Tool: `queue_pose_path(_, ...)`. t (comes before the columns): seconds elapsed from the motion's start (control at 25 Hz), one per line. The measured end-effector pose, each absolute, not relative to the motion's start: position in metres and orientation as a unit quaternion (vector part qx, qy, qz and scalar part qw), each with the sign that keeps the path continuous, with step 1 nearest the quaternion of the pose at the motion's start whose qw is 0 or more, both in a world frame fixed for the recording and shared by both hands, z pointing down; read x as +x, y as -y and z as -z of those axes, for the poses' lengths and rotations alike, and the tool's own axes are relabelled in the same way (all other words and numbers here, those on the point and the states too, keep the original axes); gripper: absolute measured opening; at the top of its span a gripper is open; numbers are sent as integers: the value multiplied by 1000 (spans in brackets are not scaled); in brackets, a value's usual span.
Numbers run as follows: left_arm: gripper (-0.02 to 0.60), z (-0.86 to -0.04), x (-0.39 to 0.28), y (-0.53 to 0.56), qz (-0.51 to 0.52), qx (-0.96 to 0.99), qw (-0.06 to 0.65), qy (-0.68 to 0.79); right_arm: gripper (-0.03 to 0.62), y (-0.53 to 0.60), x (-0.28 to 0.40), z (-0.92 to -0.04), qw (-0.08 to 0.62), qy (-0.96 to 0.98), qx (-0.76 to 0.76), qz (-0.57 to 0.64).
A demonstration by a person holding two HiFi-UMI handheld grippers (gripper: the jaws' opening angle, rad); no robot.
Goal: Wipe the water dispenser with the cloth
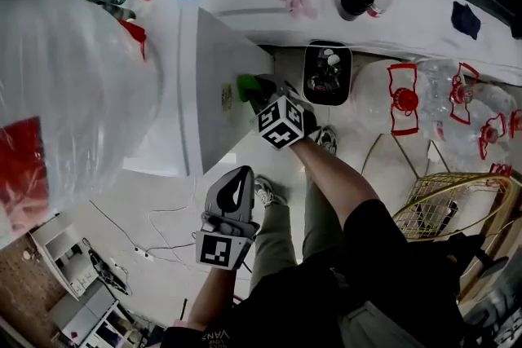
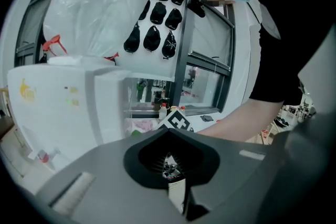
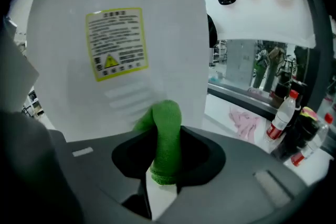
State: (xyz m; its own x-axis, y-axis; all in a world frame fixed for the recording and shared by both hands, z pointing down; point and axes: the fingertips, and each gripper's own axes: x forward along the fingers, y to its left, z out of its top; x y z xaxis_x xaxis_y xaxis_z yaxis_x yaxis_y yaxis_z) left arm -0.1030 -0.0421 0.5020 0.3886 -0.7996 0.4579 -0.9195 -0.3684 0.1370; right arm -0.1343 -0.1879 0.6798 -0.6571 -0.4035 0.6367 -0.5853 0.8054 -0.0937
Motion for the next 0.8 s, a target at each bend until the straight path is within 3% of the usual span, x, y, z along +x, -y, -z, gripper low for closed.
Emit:
queue_pose_path(0.44, 2, -506, -95, 61, -142, 788, 200, 565, 115, 286, -136, -679, 326, 891, 288, -131)
queue_pose_path(0.8, 2, -505, -96, 50, -159, 797, 202, 547, 114, 309, -112, -661, 290, 881, 351, -132)
